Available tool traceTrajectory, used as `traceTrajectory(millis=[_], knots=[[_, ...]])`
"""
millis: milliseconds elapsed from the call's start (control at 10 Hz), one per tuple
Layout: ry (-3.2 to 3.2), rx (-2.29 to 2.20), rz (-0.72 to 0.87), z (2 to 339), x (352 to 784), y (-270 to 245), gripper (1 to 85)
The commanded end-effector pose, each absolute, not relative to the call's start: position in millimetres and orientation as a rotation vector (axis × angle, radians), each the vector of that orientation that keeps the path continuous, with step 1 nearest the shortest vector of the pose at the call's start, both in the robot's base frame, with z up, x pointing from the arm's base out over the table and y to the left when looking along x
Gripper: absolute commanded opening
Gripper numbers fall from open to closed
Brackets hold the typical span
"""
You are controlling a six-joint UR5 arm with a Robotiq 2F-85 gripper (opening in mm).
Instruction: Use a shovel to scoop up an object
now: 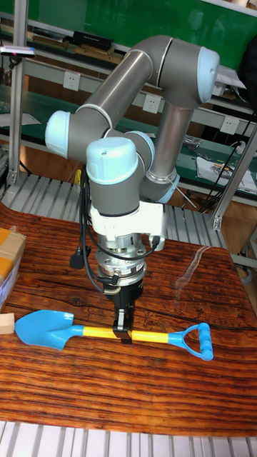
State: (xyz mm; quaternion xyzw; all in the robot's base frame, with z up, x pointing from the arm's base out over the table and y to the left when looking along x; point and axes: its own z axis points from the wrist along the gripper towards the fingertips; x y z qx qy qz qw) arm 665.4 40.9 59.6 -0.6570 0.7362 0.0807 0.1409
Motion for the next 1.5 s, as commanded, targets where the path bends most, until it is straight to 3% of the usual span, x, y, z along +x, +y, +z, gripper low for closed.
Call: traceTrajectory(millis=[0, 600, 1400], knots=[[2.108, -1.900, 0.263, 61.3, 665.5, 43.0, 1.0], [2.157, -1.903, 0.169, 61.3, 665.9, 44.0, 1.0], [2.142, -1.882, 0.231, 57.2, 667.5, 65.7, 1.0]])
